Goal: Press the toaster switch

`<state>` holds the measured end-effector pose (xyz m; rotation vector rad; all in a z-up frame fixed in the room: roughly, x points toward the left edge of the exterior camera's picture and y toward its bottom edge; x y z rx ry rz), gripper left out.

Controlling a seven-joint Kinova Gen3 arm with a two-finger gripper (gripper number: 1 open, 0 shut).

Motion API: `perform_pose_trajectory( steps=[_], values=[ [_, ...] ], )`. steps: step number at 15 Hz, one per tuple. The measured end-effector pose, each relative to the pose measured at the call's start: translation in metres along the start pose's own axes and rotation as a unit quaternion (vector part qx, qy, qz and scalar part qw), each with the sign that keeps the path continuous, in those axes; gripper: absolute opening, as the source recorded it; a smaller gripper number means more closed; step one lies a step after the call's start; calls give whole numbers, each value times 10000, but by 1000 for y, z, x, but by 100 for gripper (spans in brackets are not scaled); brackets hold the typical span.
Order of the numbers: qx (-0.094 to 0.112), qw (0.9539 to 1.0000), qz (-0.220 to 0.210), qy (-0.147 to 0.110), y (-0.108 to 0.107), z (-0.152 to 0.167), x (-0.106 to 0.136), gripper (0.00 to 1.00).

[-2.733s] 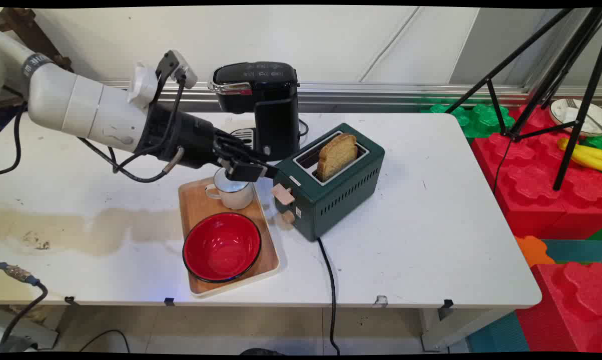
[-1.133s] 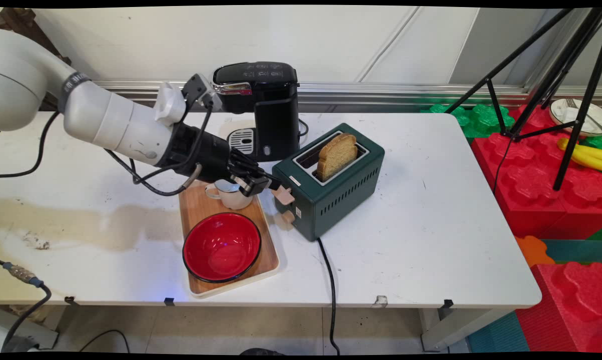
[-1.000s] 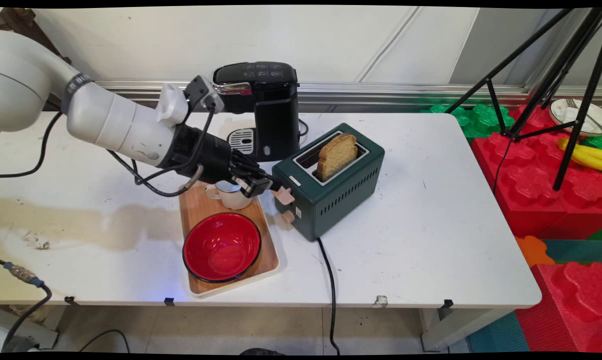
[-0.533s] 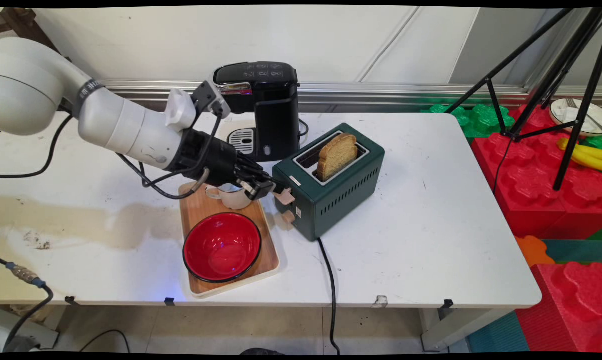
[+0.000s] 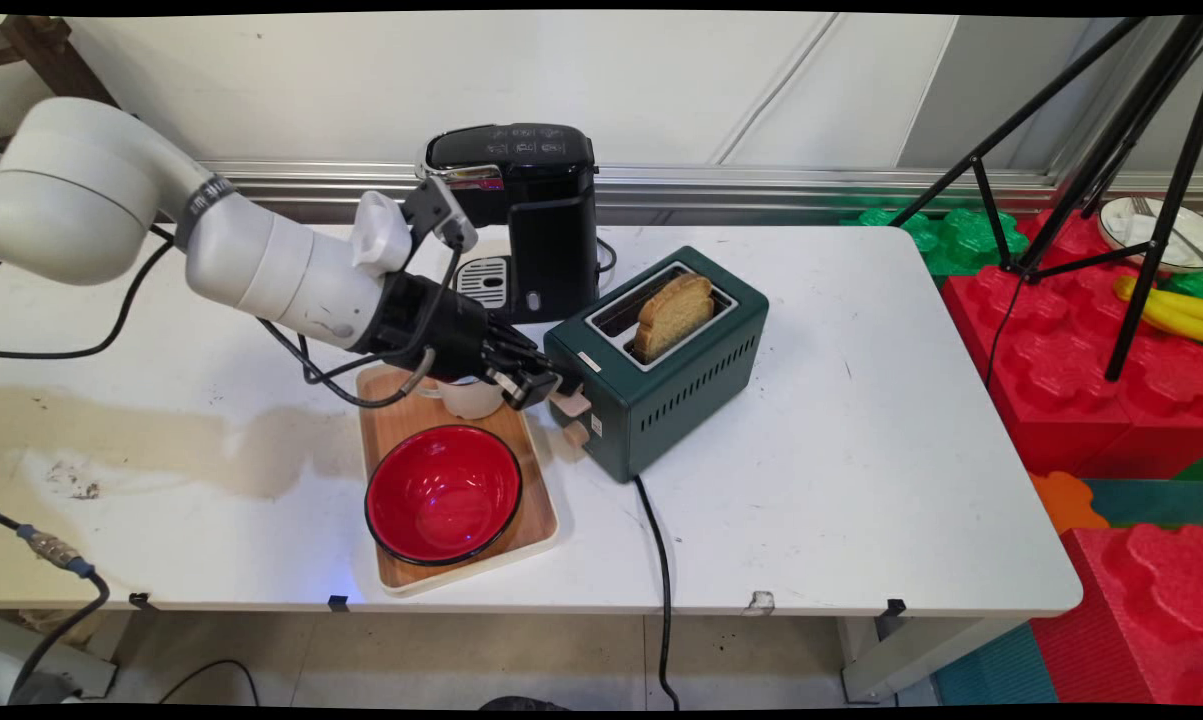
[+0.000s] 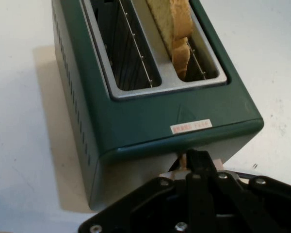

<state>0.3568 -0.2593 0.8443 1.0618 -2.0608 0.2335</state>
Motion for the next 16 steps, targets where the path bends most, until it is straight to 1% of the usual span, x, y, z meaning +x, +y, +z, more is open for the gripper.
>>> perform_pose_trajectory(
  steps=[7,16],
  values=[
    [-52,9999,112,-77,-2,12,-12,0],
    [-61,9996,242,-92,-3,13,-21,0]
  ],
)
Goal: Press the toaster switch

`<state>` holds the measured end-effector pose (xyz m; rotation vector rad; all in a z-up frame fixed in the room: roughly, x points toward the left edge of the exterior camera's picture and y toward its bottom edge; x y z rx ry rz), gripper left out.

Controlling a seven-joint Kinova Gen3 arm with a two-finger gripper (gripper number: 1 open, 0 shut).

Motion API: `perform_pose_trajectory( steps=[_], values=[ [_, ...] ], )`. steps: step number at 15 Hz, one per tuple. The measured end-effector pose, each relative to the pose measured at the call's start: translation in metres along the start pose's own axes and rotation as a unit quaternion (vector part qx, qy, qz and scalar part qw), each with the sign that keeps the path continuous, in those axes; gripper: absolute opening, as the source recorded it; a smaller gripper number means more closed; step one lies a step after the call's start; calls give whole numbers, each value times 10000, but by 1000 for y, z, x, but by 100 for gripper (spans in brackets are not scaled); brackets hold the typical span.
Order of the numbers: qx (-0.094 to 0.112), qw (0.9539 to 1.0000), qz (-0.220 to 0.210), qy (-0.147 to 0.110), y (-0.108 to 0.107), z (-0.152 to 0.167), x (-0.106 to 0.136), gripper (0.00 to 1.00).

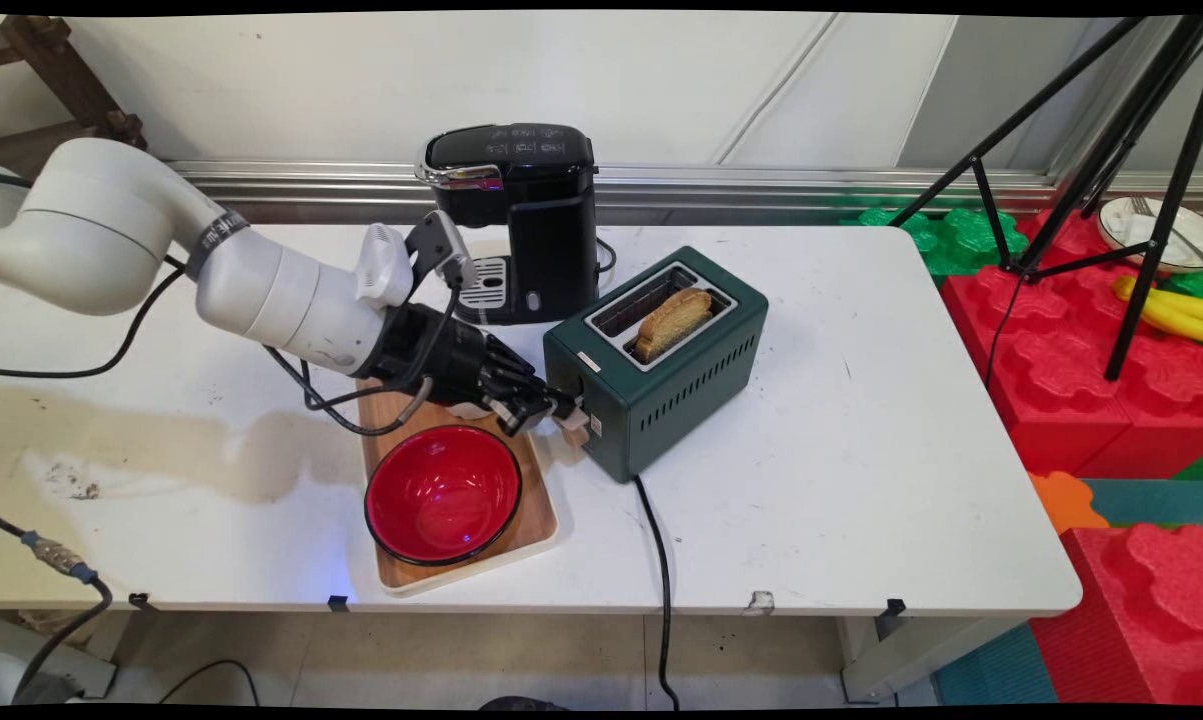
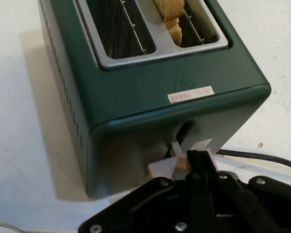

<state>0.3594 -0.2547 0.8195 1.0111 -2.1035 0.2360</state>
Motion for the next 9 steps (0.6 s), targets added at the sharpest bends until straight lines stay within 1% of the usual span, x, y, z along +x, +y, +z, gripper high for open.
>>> perform_pose_trajectory(
  steps=[9],
  values=[
    [5,10000,89,-10,-1,-9,-5,0]
  ],
)
